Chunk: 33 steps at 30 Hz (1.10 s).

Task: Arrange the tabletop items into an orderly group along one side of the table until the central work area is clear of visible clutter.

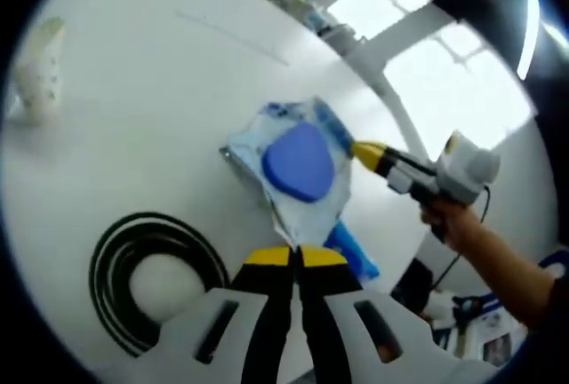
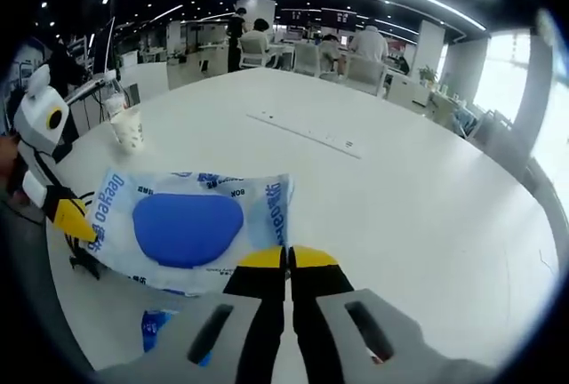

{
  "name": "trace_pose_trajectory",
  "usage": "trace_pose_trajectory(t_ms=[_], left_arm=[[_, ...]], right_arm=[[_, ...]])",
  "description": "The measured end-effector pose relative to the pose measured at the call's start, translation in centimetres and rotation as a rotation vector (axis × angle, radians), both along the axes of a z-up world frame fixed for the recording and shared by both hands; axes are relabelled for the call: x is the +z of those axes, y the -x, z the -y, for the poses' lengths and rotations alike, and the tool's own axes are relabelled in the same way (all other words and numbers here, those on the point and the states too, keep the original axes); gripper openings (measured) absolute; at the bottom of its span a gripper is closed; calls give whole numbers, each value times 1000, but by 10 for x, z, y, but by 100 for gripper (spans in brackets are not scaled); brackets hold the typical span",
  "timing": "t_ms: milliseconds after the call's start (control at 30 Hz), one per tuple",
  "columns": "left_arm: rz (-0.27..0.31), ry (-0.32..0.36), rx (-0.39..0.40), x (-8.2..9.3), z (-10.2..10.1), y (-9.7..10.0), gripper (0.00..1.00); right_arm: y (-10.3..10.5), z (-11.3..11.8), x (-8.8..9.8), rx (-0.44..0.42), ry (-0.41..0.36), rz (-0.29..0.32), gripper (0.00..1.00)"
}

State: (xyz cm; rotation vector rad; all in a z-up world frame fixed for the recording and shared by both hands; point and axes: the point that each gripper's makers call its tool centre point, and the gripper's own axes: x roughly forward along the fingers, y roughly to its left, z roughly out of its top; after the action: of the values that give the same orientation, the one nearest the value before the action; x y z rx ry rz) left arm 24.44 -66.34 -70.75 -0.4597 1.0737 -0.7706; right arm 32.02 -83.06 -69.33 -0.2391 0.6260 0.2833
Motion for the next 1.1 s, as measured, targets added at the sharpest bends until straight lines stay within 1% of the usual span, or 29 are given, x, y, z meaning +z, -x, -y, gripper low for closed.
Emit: trace_pose_trajectory(t_ms=[167, 467, 600, 867, 1033, 1100], left_arm=[[15, -2, 24, 4, -12, -9, 0], [34, -9, 66, 3, -30, -24, 0], [54, -17, 83, 3, -39, -32, 0], [48, -9, 134, 1, -53, -44, 0], [57, -13, 157, 1, -64, -54, 0], [62, -17, 171, 1, -70, -60, 0]], right_arm=[[3, -5, 3, -5, -10, 6, 0], [7, -17, 4, -14, -34, 9, 0], [8, -25, 4, -20, -52, 12, 0], [8, -37, 1, -30, -80, 5, 0], [7, -46, -1, -31, -97, 0, 0], [6, -51, -4, -33, -110, -2, 0]])
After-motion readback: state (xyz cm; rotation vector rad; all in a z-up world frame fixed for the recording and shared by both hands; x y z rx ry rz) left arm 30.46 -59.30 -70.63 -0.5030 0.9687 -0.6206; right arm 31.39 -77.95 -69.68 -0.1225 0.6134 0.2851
